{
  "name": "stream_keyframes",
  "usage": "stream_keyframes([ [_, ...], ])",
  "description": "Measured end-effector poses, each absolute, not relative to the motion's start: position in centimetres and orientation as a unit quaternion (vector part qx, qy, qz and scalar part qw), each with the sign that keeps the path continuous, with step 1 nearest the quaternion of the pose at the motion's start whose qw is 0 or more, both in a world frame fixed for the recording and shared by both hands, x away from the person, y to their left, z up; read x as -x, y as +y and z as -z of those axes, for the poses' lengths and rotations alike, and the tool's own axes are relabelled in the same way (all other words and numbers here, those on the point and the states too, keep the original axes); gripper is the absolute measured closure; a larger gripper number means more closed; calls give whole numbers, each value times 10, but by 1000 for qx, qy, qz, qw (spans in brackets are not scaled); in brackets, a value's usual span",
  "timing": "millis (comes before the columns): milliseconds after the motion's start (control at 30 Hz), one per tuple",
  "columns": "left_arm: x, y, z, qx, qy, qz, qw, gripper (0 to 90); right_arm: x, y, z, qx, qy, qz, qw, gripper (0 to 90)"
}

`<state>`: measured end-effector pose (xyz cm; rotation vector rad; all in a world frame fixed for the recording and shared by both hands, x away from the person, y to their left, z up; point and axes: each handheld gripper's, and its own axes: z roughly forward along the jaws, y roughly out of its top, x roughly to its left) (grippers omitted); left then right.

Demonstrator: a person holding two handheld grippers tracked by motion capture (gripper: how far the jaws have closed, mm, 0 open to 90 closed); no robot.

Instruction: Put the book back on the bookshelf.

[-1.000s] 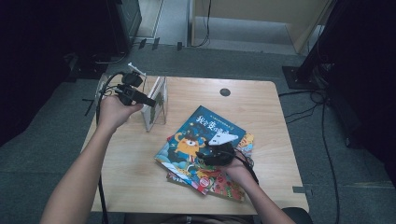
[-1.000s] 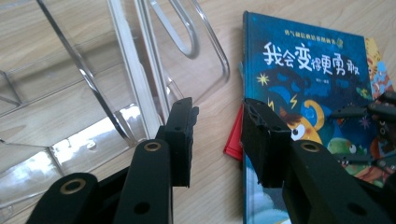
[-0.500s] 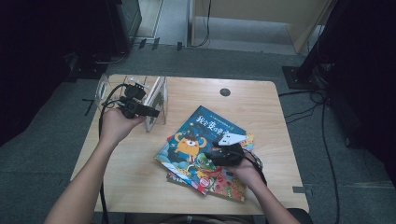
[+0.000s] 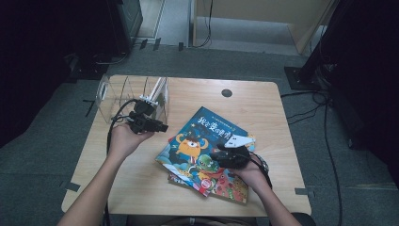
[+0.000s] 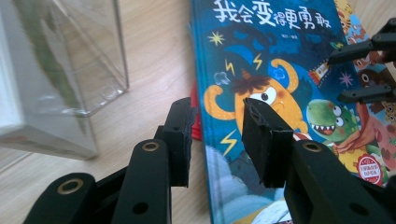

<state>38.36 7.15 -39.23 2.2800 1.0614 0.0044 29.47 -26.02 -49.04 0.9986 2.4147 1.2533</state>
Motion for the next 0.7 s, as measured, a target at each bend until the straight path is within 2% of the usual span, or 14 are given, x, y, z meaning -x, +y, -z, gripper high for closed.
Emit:
stream_keyframes([
  [267,-373,68,413,-866,391,2,313,628,-294,-268,491,-350,823,-429,125,507],
  [467,-368,69,425,-863,394,10,316,779,-294,-275,494,-357,822,-426,124,523],
  [700,-362,70,436,-863,387,7,323,822,-290,-282,496,-364,818,-428,124,539],
])
